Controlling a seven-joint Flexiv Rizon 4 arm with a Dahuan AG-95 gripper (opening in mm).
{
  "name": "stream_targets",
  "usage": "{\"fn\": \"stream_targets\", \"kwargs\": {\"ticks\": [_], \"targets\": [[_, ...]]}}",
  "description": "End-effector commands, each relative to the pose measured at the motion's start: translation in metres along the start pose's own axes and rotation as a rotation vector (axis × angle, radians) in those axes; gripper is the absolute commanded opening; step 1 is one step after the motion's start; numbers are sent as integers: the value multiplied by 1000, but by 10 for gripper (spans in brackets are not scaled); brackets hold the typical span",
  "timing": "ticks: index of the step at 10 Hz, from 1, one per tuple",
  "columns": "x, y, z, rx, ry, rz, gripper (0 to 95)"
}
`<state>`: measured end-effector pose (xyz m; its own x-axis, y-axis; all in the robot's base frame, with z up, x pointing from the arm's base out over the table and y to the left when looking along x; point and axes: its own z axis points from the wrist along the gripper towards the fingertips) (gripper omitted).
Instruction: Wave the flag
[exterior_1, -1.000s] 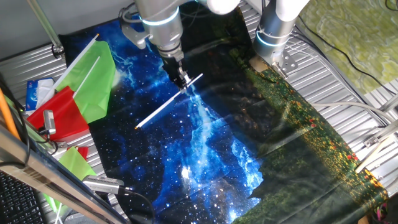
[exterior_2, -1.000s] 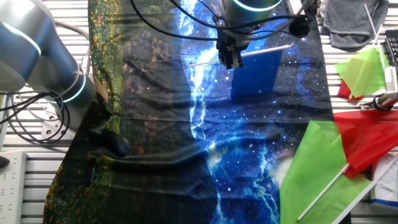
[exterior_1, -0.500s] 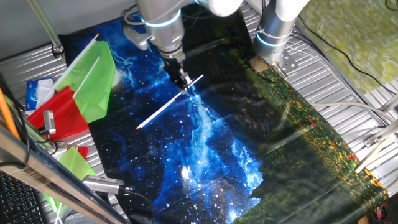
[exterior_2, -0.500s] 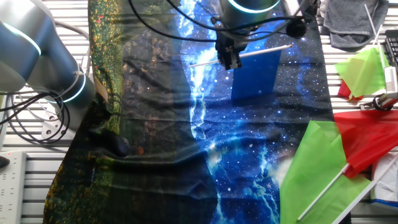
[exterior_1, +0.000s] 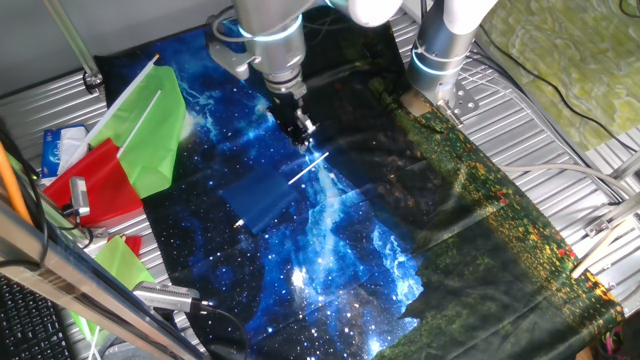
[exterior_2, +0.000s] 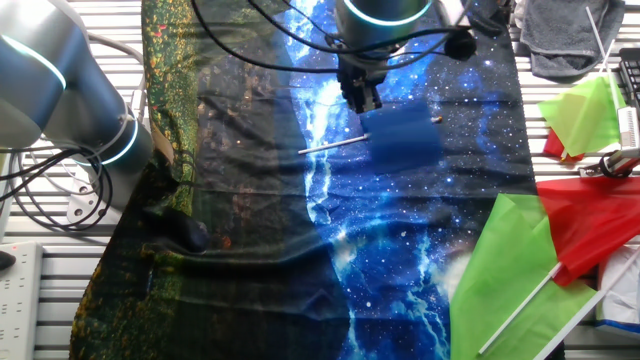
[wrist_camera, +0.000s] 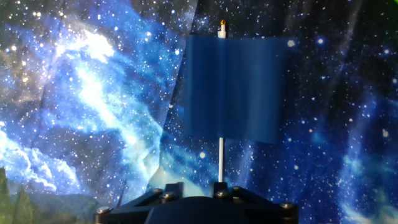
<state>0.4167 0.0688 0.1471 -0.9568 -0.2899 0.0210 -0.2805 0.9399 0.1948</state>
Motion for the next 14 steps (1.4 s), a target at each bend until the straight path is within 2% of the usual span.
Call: {"fn": "stream_targets", "kwargs": {"ticks": [1,2,3,4,7,9,10,14], "targets": [[1,0,0,2,20,12,570],[1,0,0,6,33,21,570],[2,0,0,31,45,15,380],[2,0,0,46,52,14,380],[2,0,-1,63,64,32,380],[1,0,-1,85,68,41,0],[0,0,-1,106,76,37,0],[0,0,-1,110,77,19,0]]}}
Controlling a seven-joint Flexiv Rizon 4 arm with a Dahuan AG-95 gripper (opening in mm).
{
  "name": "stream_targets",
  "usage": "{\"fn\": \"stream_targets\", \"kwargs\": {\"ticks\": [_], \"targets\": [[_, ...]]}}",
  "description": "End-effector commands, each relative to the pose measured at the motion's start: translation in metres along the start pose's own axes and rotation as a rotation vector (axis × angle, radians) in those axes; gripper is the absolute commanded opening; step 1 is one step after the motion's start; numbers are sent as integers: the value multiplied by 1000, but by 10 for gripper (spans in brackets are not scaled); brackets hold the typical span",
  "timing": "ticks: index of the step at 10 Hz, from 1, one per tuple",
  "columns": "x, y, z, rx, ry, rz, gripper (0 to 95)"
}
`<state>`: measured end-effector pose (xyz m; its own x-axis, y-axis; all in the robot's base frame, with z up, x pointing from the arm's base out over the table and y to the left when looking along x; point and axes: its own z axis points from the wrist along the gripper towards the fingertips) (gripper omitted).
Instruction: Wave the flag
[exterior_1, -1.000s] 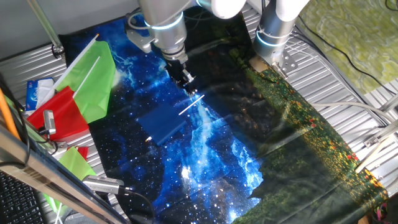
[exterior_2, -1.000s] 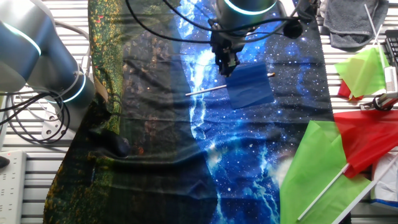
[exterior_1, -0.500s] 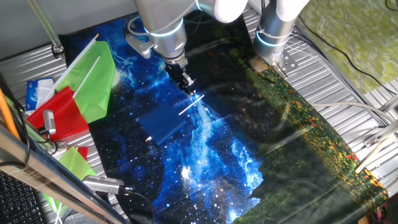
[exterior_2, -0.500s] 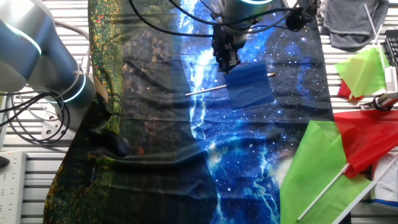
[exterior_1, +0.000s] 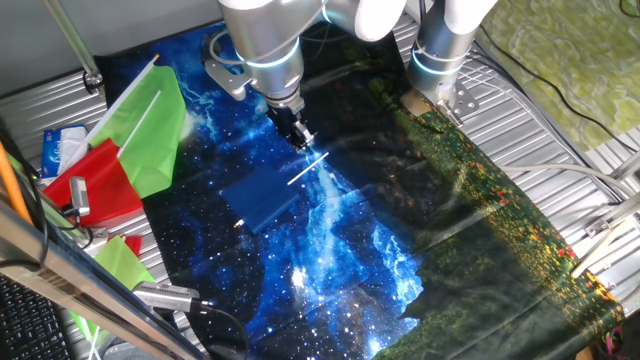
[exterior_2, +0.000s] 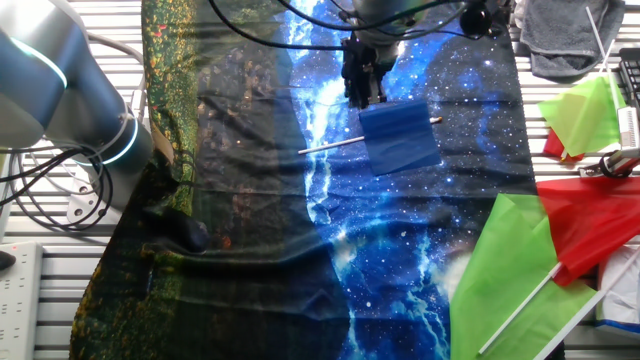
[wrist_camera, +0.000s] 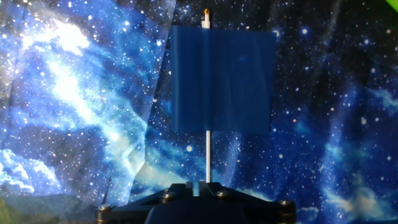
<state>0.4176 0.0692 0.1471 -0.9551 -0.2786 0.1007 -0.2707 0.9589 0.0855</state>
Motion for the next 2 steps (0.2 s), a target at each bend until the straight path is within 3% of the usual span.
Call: {"fn": "stream_targets", "kwargs": {"ticks": [1,2], "targets": [[2,0,-1,-4,-6,-7,0],[2,0,-1,-5,-5,-8,0]]}}
